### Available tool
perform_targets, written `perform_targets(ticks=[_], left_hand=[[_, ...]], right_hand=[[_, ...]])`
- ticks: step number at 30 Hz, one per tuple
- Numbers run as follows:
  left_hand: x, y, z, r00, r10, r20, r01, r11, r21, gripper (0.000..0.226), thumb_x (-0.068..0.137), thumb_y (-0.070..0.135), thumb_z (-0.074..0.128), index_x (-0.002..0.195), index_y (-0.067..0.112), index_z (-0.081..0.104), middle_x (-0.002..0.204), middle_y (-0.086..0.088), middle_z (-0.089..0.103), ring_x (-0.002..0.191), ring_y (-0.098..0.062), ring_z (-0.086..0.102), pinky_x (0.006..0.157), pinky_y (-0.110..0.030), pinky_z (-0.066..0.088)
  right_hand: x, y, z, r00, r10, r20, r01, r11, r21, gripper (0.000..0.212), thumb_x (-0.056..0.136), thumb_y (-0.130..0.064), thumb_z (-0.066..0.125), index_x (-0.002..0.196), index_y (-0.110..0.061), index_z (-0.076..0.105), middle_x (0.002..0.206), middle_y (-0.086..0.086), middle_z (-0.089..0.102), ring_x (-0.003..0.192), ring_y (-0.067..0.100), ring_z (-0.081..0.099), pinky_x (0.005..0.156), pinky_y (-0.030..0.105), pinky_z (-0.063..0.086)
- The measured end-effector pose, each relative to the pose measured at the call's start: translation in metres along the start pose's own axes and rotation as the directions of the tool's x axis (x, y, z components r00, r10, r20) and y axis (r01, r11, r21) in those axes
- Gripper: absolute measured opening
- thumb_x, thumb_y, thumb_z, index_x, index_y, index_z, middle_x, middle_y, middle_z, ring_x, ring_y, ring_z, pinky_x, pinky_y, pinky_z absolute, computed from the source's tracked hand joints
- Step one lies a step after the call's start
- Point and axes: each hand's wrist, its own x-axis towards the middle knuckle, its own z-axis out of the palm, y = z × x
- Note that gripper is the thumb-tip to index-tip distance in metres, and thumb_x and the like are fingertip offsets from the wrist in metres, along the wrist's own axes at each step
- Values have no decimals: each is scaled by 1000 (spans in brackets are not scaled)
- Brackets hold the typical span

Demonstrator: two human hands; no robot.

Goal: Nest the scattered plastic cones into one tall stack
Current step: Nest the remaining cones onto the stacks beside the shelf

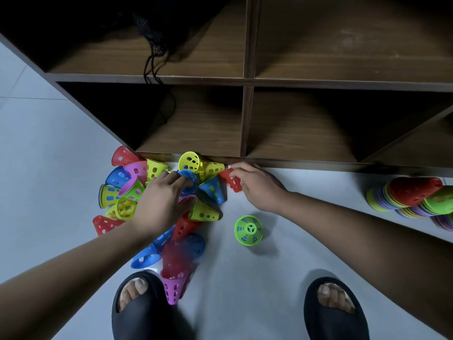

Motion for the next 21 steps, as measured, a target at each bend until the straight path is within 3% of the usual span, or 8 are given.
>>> perform_targets(ticks=[2,6,12,17,21], left_hand=[[0,-2,1,1000,-8,18,8,1000,15,40,90,45,82,116,16,73,101,0,66,90,-24,51,70,-41,49],[-2,-8,3,999,-13,49,11,1000,29,34,93,46,76,111,17,75,97,0,66,88,-24,52,71,-42,50],[-3,-8,5,998,-14,54,14,1000,-9,29,95,45,64,105,20,76,98,1,69,88,-21,54,70,-39,50],[-2,-3,-4,1000,-20,5,20,998,-59,12,97,31,74,101,20,77,92,3,66,86,-19,54,68,-39,52],[-1,12,-24,993,-47,-109,27,983,-179,12,98,28,75,108,20,77,94,5,65,83,-15,57,66,-37,54]], right_hand=[[11,-1,1,999,-16,52,18,999,-42,51,96,-3,54,139,-29,61,158,-15,38,137,25,47,110,41,46],[21,2,4,996,8,94,-3,999,-54,47,97,-8,57,137,-32,62,157,-15,39,136,25,49,108,41,47],[6,9,8,998,37,-47,-41,994,-100,17,104,-12,56,114,-17,69,120,1,58,108,28,59,89,41,53],[-18,13,0,975,88,-203,-85,996,20,12,102,-15,63,94,-25,62,98,-6,56,87,22,58,76,43,55],[-42,4,-16,928,225,-296,-134,945,299,16,100,-13,67,95,-25,58,86,-8,68,83,18,65,76,40,55]])
